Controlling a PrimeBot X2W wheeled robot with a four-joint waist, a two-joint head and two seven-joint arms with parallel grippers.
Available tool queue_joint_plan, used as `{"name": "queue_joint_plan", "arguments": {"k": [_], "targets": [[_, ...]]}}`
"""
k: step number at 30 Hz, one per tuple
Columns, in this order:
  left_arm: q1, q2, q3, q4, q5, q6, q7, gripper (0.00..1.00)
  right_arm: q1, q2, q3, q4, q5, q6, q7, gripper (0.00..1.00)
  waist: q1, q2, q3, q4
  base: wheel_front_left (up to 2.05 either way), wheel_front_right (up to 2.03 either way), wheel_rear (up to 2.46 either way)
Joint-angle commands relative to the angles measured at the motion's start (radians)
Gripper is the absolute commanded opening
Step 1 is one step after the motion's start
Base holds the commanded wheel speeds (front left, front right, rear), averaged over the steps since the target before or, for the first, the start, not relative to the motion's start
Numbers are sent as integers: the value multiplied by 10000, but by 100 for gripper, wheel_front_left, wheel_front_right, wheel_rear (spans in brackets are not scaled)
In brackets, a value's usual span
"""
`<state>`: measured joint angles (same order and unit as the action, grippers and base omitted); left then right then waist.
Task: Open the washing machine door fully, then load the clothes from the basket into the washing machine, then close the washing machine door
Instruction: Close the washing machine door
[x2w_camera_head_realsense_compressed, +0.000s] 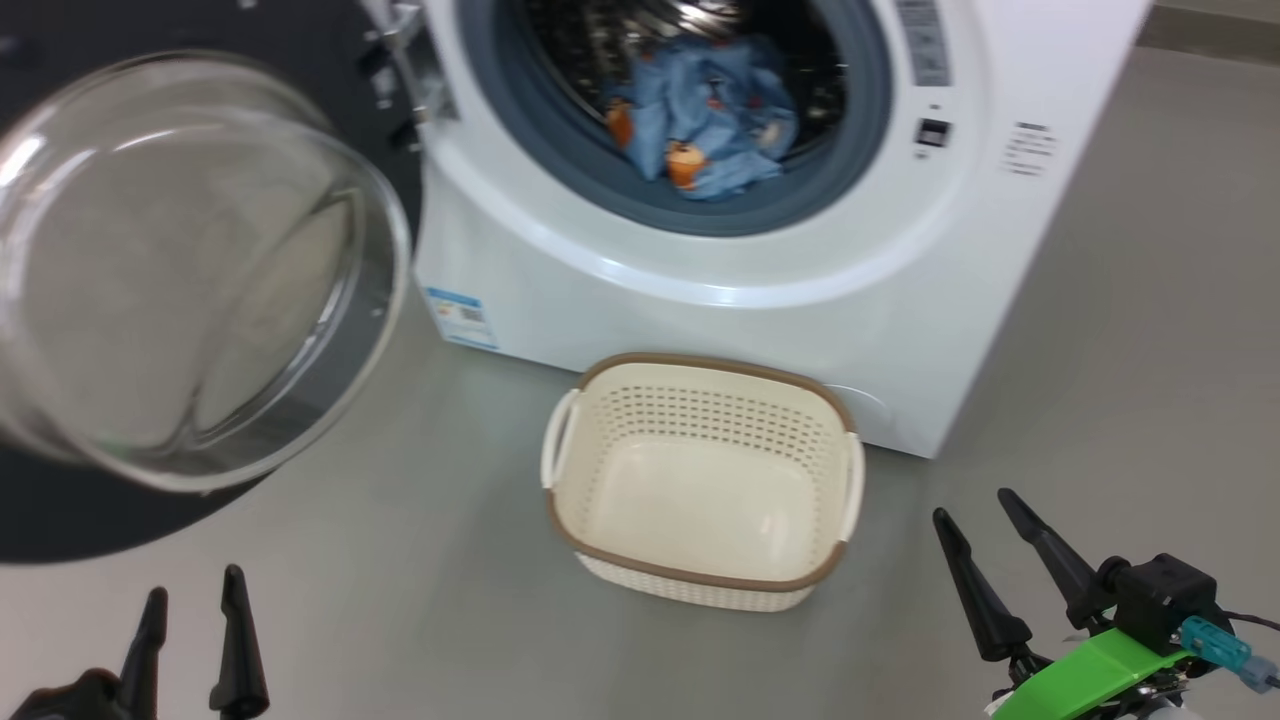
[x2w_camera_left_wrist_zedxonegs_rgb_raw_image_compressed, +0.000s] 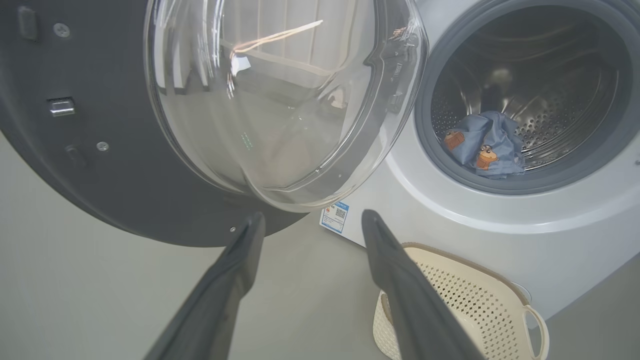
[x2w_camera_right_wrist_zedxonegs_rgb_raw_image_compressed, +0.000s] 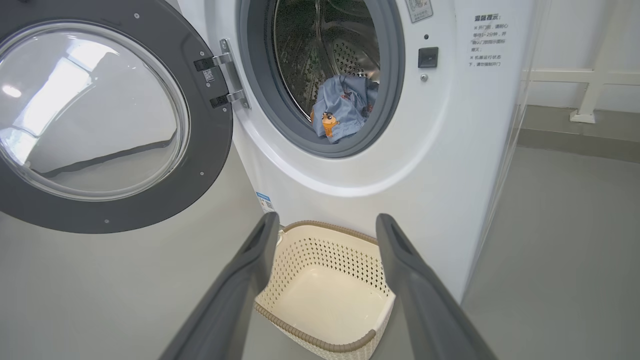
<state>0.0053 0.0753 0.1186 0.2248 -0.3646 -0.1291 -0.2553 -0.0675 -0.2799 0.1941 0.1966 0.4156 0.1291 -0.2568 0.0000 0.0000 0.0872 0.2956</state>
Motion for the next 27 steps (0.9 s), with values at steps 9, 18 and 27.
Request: {"name": "queue_joint_plan", "arguments": {"k": [9,18,27], "targets": [[243,-35,401,-216,142,-15,-65,100,-202,-197,491,-80,161,16,-49,100,0,0,-384,1835,0,0,0],[522,-96,467,-323,134,-15,-65,100,-200,-77,704,-19,194,16,-49,100,0,0,-498,2171,0,0,0],[577,-166,539,-432,94,-15,-65,100,-305,-123,910,59,285,16,-49,100,0,0,-452,2186,0,0,0]]}}
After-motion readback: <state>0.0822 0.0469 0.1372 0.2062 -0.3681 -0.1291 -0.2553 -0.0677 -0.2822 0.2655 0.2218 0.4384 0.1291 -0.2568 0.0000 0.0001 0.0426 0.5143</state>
